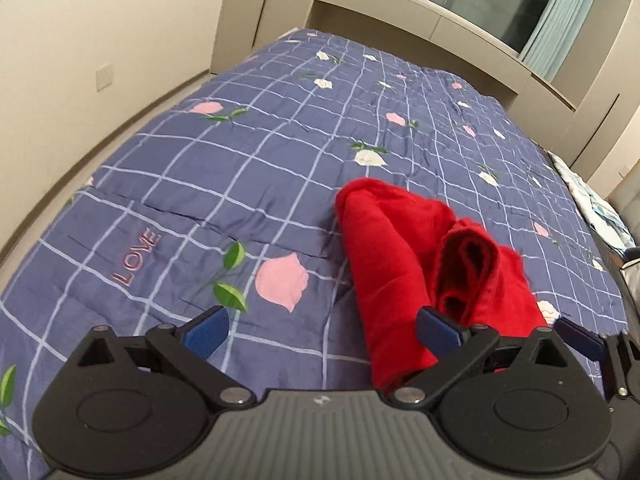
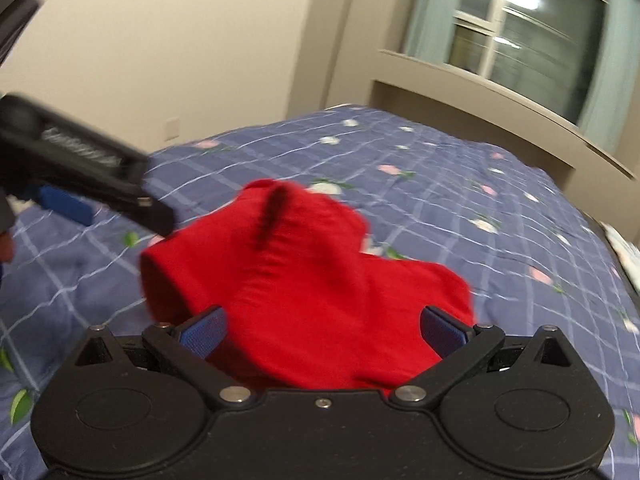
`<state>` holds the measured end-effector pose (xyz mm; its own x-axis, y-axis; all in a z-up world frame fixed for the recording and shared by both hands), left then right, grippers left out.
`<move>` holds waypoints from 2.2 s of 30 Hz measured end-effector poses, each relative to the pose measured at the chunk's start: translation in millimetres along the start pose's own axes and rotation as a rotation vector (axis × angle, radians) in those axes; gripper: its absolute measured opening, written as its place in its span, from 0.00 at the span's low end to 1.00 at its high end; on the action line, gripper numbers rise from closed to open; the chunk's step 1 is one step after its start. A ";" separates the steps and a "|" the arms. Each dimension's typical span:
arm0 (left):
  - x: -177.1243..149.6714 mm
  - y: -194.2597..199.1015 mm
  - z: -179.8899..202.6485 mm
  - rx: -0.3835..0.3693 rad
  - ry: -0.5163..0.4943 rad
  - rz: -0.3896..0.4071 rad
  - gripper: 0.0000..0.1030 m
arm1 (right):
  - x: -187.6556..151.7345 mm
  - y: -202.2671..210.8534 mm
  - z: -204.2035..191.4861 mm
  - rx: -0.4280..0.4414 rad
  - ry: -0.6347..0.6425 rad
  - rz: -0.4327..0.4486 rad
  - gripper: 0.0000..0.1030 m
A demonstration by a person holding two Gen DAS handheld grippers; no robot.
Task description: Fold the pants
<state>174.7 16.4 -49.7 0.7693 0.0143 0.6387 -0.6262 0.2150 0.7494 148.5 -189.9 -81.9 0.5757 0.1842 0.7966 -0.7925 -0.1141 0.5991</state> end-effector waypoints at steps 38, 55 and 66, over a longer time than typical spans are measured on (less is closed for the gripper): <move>-7.0 -3.3 19.5 -0.007 -0.071 -0.023 0.99 | 18.0 -35.6 80.0 -0.202 -0.130 -0.062 1.00; -11.4 -6.6 14.3 0.006 -0.071 -0.046 0.99 | -6.9 2.2 164.3 0.039 -0.600 0.000 1.00; -11.4 -6.3 14.5 0.007 -0.068 -0.046 0.99 | 14.5 -31.4 142.8 0.080 -0.533 -0.097 1.00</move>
<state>168.1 0.7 -59.2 0.7871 -0.0619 0.6138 -0.5914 0.2074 0.7793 210.5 -323.0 -77.7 0.6838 -0.3206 0.6555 -0.7251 -0.1987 0.6593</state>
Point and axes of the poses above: each gripper's, at about its wrist camera, not at the fingertips, and y roughly against the way its jaws point, z to its right, x to its top, the point moved 2 cm from there along -y, roughly the way its jaws point, and after that the axes turned 10 degrees about -y, right-handed, at the moved point
